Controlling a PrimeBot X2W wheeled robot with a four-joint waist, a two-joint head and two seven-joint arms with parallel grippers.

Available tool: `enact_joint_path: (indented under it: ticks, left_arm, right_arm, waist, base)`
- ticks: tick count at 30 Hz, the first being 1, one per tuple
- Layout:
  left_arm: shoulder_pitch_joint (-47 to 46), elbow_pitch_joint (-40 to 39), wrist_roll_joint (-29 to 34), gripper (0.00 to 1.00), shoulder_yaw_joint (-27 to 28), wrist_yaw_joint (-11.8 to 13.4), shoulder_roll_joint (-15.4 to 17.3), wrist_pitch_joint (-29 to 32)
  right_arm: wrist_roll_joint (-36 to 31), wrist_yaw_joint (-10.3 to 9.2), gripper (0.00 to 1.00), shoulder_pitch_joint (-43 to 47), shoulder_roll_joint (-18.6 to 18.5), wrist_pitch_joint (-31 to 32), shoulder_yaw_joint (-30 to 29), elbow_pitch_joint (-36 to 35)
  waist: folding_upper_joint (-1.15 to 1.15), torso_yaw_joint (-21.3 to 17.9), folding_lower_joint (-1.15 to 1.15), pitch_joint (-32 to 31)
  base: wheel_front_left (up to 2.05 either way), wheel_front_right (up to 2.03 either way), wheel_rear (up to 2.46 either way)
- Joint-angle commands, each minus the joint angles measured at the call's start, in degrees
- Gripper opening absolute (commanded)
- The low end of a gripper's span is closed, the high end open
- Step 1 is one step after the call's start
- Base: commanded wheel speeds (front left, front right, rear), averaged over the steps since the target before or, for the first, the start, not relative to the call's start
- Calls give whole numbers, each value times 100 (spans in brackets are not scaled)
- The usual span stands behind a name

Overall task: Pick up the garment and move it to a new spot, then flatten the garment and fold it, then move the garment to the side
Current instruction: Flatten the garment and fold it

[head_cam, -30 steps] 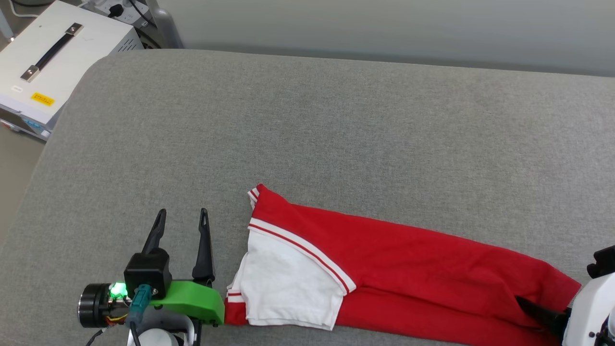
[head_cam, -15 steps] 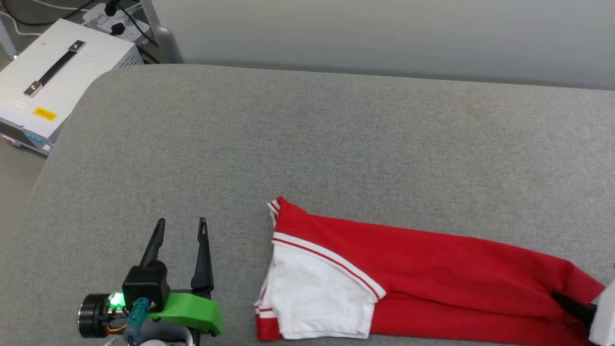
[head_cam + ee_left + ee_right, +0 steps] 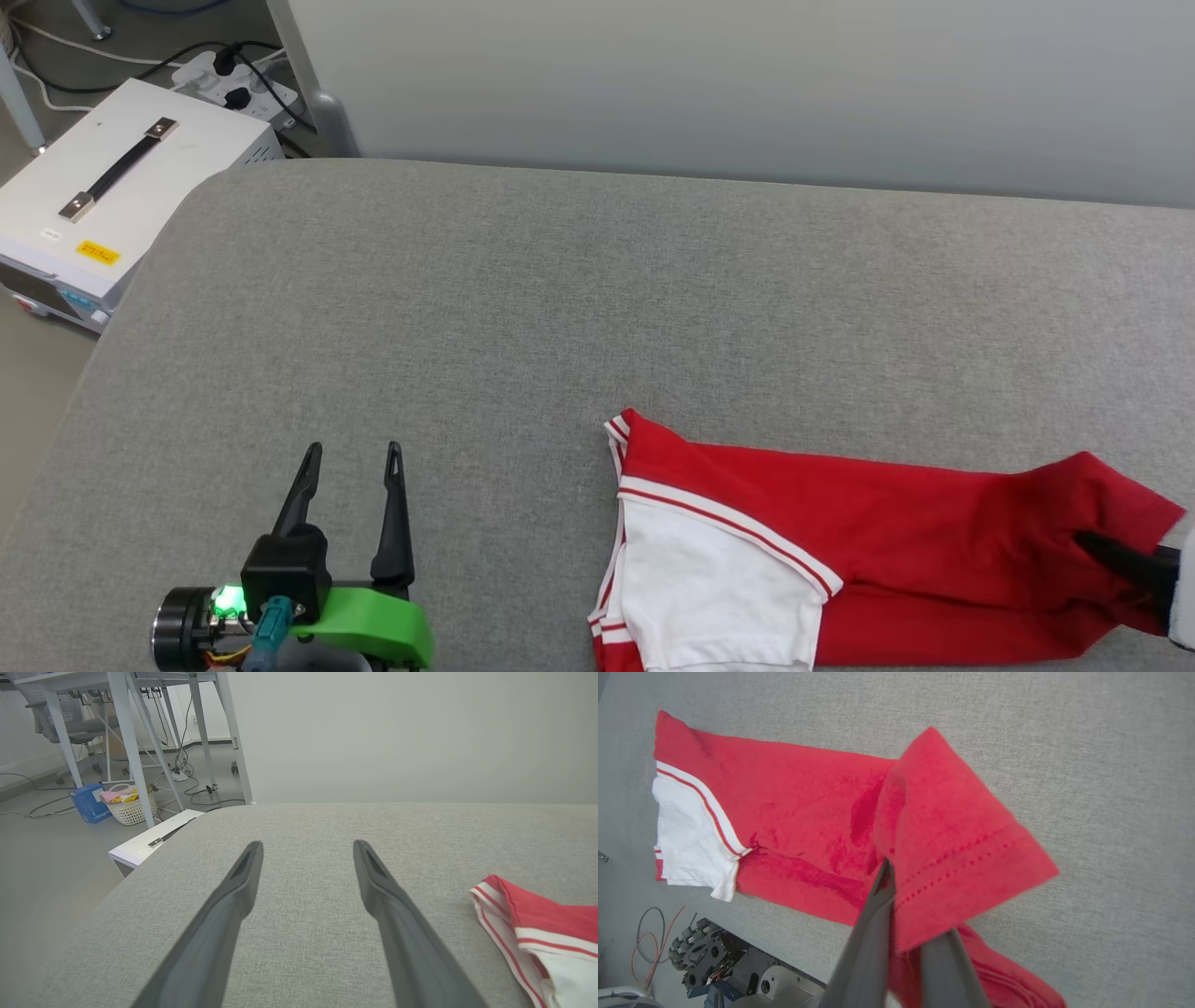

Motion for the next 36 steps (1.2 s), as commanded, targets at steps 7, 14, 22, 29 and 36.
enact_joint_path:
  ticks: [7, 14, 22, 29, 36]
  left_arm:
    - [43, 34, 217, 100, 78, -183, -205, -32]
    - [-134, 28, 348, 100, 136, -321, -380, -32]
    - [-400, 98, 472, 100, 209, -457, -583, -33]
    - [-559, 176, 527, 100, 252, -528, -689, -33]
    - [-496, 253, 574, 100, 400, -573, -723, -33]
  right_arm:
    - [-65, -4, 0, -392, 316, 526, 553, -1359]
    - [-501, -4, 0, -1512, 873, 953, 1481, -1514]
    - [-920, -4, 0, -2901, 1768, 914, 2992, -583]
    - [-1078, -4, 0, -3141, 2095, 443, 3769, 679]
    - [-775, -4, 100, -3207, 2156, -529, 3846, 886]
  waist:
    - [0, 102, 0, 134]
    - [0, 278, 0, 424]
    - [0, 485, 0, 829]
    - [0, 567, 0, 997]
    - [0, 431, 0, 828]
  base:
    - [0, 0, 0]
    - [0, 0, 0]
    - [0, 0, 0]
    - [0, 0, 0]
    - [0, 0, 0]
